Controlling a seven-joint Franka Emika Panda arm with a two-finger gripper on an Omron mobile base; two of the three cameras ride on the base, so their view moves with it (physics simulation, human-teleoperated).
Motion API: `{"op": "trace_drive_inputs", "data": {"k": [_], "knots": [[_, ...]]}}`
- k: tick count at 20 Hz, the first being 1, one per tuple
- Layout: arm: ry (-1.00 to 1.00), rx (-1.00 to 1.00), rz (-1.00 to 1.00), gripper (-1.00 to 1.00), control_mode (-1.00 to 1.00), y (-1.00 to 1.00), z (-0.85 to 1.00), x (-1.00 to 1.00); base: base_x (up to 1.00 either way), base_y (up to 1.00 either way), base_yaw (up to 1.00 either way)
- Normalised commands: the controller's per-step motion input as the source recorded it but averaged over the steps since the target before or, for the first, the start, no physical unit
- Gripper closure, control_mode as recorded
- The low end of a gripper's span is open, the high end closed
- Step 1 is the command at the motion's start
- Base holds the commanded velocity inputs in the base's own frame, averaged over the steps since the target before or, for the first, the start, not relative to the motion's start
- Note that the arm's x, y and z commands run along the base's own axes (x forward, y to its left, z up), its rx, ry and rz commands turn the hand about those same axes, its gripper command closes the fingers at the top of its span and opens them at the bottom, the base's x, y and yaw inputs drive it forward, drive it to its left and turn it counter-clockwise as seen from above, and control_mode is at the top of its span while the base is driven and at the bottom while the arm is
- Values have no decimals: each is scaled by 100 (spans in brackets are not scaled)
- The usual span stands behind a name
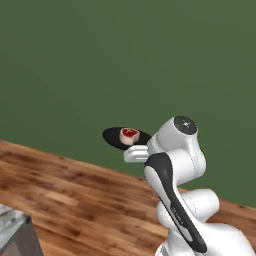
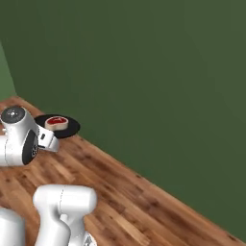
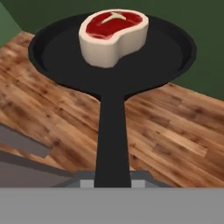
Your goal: Pick up the pan with the steak in it and place it on the dining table. Then place the steak on the plate.
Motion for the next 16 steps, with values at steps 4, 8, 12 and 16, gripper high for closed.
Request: {"op": "trace_drive_inputs", "data": {"k": [4, 8, 12, 16], "knots": [[0, 0, 0, 100, 100, 0, 0, 0, -15, -5, 45], [0, 0, 0, 100, 100, 0, 0, 0, -21, -2, 46], [0, 0, 0, 100, 100, 0, 0, 0, -20, -1, 46], [0, 0, 0, 100, 100, 0, 0, 0, -20, 0, 46]]}}
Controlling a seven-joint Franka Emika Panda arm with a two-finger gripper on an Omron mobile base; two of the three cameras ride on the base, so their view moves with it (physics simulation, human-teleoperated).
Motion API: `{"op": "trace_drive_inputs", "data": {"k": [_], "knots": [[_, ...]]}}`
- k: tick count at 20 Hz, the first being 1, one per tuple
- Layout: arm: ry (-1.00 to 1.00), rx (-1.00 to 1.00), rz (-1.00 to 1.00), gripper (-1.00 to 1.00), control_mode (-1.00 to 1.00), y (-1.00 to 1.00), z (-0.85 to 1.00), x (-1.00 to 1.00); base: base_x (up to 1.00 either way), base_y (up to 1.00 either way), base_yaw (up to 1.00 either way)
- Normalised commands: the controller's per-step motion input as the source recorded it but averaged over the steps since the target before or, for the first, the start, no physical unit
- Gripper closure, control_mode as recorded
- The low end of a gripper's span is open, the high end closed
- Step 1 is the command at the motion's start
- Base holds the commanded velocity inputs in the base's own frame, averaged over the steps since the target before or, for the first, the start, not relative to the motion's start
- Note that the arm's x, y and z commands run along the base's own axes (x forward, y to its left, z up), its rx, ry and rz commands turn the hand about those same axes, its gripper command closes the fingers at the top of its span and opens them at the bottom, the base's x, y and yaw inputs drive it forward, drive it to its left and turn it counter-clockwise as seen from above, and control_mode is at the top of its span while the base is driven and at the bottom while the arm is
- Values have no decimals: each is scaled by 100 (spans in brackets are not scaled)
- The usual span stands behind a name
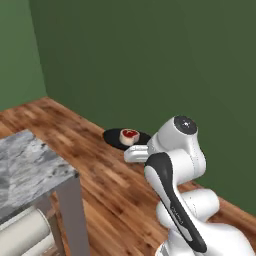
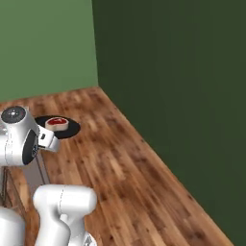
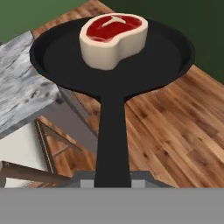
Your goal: Pick up the pan with the steak in it and place it on the dining table. Then place the steak on the plate.
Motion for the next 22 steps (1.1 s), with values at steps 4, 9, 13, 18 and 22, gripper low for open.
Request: {"op": "trace_drive_inputs", "data": {"k": [4, 9, 13, 18, 22], "knots": [[0, 0, 0, 100, 100, 0, 0, 0, -21, 0, 46], [0, 0, 0, 100, 100, 0, 0, 0, -21, 0, 45], [0, 0, 0, 100, 100, 0, 0, 0, -19, 0, 43], [0, 0, 0, 100, 100, 0, 0, 0, -6, -1, 12], [0, 0, 0, 100, 100, 0, 0, 0, 6, -40, 1]]}}
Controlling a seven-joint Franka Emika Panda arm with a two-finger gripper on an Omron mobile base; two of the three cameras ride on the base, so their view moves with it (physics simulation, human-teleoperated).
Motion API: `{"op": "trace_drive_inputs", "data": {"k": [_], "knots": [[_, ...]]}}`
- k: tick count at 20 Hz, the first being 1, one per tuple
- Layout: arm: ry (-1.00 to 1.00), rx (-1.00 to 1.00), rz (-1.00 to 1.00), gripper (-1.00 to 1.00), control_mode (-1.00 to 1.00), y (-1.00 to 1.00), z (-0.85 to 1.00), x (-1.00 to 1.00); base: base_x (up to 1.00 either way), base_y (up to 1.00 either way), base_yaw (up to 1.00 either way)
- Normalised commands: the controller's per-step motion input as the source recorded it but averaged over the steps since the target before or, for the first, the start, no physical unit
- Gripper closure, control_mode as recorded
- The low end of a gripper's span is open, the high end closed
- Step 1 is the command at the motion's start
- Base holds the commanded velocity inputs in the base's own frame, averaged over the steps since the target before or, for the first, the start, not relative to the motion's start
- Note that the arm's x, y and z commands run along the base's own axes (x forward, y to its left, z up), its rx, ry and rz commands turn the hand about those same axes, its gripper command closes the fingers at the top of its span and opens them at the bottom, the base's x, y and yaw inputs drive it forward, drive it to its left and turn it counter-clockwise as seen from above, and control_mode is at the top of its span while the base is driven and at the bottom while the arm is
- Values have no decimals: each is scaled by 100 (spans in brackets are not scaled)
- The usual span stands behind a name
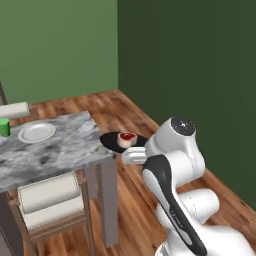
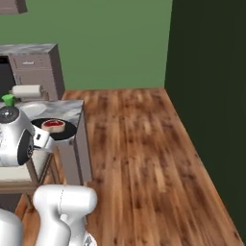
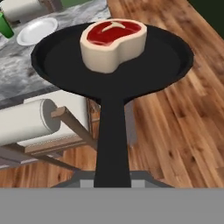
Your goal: Pick up the pan with the steak in it and place it on the dining table. Then place the steak on the plate.
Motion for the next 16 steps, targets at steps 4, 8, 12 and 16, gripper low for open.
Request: {"op": "trace_drive_inputs", "data": {"k": [4, 8, 12, 16], "knots": [[0, 0, 0, 100, 100, 0, 0, 0, 17, -88, 5], [0, 0, 0, 100, 100, 0, 0, 0, 18, -91, 6], [0, 0, 0, 100, 100, 0, 0, 0, 14, -86, 7], [0, 0, 0, 100, 100, 0, 0, 0, 0, -65, 7]]}}
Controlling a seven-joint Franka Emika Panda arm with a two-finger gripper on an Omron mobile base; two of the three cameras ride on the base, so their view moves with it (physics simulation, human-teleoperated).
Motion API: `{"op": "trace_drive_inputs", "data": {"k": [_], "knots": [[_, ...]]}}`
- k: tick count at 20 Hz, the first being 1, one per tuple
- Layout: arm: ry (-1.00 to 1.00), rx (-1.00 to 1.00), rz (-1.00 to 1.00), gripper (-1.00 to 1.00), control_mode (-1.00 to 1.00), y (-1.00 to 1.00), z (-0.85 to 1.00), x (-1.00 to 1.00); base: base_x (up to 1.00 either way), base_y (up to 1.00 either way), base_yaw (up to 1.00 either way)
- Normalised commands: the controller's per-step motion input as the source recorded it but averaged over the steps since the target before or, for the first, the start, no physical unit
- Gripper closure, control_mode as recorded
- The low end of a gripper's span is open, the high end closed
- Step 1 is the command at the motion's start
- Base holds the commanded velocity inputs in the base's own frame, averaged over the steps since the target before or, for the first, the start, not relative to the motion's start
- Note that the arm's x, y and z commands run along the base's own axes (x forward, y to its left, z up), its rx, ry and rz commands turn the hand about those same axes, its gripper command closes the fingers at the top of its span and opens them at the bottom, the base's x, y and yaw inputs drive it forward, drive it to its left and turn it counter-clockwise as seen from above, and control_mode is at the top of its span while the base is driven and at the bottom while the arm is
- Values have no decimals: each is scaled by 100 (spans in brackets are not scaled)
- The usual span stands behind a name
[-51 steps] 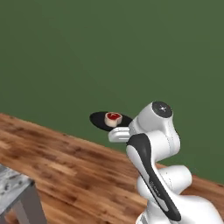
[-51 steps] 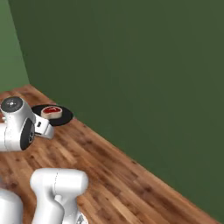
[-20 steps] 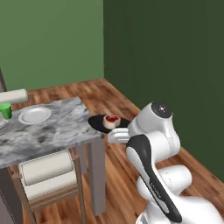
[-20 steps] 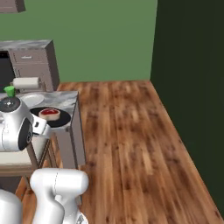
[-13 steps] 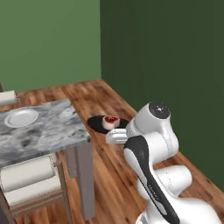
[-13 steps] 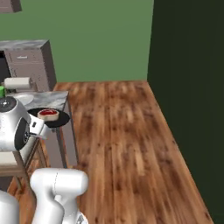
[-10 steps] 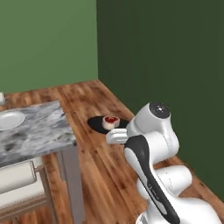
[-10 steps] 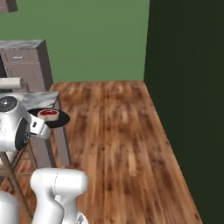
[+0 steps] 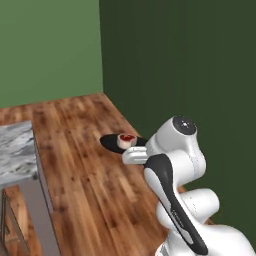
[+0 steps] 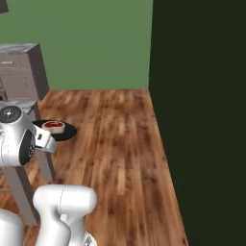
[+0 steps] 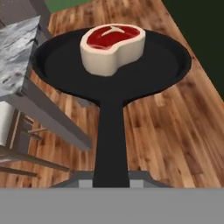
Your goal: Pick up the pan with the steak in it and place it on the dining table. Then place the steak on the plate.
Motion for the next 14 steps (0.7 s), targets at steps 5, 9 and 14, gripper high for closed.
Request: {"op": "trace_drive_inputs", "data": {"k": [5, 9, 14], "knots": [[0, 0, 0, 100, 100, 0, 0, 0, 28, -10, 0], [0, 0, 0, 100, 100, 0, 0, 0, 78, -22, 0], [0, 0, 0, 100, 100, 0, 0, 0, 91, -26, 0]]}}
